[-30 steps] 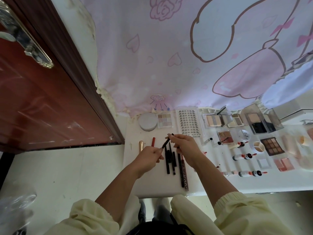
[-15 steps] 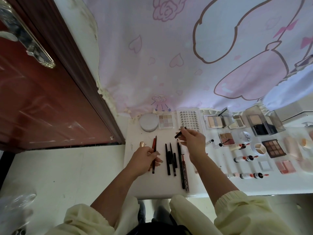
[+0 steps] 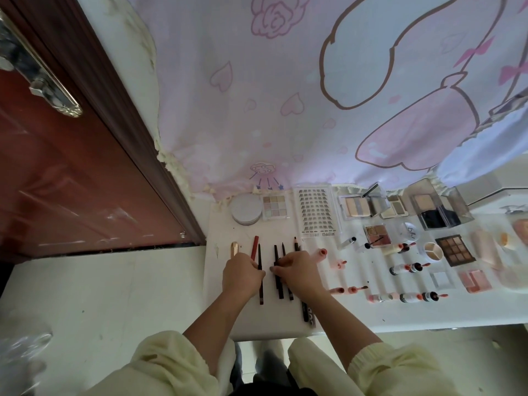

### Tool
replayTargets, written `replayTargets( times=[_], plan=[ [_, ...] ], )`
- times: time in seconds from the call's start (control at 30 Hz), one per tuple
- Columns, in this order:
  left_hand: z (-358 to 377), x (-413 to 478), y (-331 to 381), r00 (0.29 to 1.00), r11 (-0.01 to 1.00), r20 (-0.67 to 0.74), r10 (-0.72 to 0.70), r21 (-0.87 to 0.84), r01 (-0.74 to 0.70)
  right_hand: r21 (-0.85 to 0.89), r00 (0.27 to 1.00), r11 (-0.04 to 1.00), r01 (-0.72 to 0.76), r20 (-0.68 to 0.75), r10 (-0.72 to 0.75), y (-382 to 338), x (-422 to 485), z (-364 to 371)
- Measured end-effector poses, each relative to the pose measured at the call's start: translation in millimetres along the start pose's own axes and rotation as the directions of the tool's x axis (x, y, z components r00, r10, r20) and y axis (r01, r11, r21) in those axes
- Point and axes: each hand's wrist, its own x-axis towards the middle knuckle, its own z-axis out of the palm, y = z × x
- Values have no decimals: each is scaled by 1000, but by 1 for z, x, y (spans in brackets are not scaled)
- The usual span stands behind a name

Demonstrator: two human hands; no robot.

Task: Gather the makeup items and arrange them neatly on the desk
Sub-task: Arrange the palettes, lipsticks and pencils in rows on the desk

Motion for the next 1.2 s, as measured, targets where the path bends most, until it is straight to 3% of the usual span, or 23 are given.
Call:
replayTargets(
  times=[0.43,1.2],
  plan=[
    [12,10,-3,999,1000,38,-19,-11,19,-159,998,986,58,-11,-61,3,1,12],
    [22,10,-3,999,997,-37,31,71,-28,-39,996,996,85,37,-83,12,-12,11]
  ],
)
